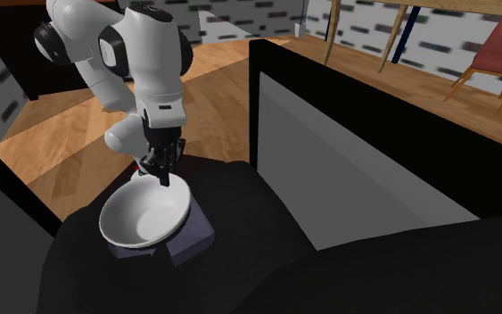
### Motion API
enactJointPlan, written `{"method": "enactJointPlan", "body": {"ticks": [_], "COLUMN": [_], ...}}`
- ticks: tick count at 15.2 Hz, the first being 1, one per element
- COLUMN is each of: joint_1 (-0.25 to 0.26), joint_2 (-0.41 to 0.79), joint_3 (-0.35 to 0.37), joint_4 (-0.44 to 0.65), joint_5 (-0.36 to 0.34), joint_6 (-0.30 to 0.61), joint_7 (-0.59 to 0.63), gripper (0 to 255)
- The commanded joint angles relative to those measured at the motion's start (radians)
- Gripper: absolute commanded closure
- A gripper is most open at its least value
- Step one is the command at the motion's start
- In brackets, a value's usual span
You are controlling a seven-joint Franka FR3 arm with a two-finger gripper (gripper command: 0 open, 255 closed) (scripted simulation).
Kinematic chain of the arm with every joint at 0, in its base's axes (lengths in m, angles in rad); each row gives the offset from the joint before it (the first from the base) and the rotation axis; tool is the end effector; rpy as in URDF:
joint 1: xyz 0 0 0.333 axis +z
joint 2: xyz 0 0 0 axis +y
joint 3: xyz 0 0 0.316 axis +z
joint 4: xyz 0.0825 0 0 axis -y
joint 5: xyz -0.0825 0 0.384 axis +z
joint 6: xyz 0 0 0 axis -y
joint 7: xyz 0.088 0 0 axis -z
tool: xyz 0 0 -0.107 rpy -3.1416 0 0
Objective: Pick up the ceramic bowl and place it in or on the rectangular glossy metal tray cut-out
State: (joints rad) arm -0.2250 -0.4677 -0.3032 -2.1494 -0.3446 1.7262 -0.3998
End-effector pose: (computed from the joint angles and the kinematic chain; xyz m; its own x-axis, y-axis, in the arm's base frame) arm 0.3381 -0.2574 0.5799 0.9967 -0.0561 -0.0579 -0.0436 -0.9792 0.1983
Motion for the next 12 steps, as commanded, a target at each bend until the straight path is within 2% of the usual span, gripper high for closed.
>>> {"method": "enactJointPlan", "body": {"ticks": [1, 7, 8, 12], "joint_1": [0.000, 0.000, 0.000, 0.000], "joint_2": [0.002, 0.002, 0.002, 0.002], "joint_3": [-0.001, -0.001, -0.001, -0.001], "joint_4": [-0.008, -0.008, -0.008, -0.008], "joint_5": [0.000, 0.000, 0.000, 0.000], "joint_6": [0.010, 0.010, 0.010, 0.010], "joint_7": [0.003, 0.003, 0.003, 0.003], "gripper": [255, 255, 0, 0]}}
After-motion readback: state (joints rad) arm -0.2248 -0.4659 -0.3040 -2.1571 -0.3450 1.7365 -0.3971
